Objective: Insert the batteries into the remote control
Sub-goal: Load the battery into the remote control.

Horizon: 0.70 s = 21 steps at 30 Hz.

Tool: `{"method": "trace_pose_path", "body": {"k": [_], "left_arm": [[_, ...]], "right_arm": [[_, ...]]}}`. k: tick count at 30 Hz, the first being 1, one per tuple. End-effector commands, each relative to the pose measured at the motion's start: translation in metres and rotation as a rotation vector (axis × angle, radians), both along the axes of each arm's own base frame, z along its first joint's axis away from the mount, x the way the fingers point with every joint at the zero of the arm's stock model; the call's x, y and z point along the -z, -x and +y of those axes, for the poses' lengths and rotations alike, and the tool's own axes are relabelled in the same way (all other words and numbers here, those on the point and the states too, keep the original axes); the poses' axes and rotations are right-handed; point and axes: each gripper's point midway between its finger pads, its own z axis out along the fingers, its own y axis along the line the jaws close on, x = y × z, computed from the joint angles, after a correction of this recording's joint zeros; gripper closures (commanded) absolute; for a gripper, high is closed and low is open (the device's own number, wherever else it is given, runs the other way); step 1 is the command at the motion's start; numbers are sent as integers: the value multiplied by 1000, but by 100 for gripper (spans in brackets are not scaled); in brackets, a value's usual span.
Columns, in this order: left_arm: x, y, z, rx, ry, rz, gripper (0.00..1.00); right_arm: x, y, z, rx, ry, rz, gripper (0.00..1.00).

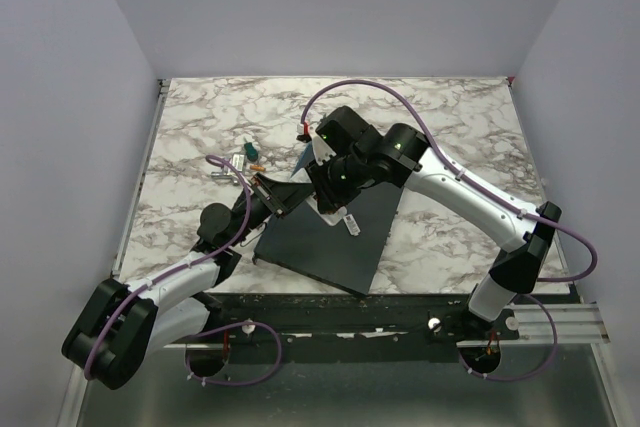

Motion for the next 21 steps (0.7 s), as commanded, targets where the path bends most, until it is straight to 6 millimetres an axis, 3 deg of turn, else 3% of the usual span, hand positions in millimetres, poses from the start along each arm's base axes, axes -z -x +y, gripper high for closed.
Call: {"method": "trace_pose_path", "body": {"k": [1,21], "left_arm": [[-20,4,2,-1,48,-59,100],[-16,3,1,0,45,-38,100]], "right_arm": [[-5,-1,-9,19,32,-22,66],[-33,-12,-7,58,-41,-110,54]]}}
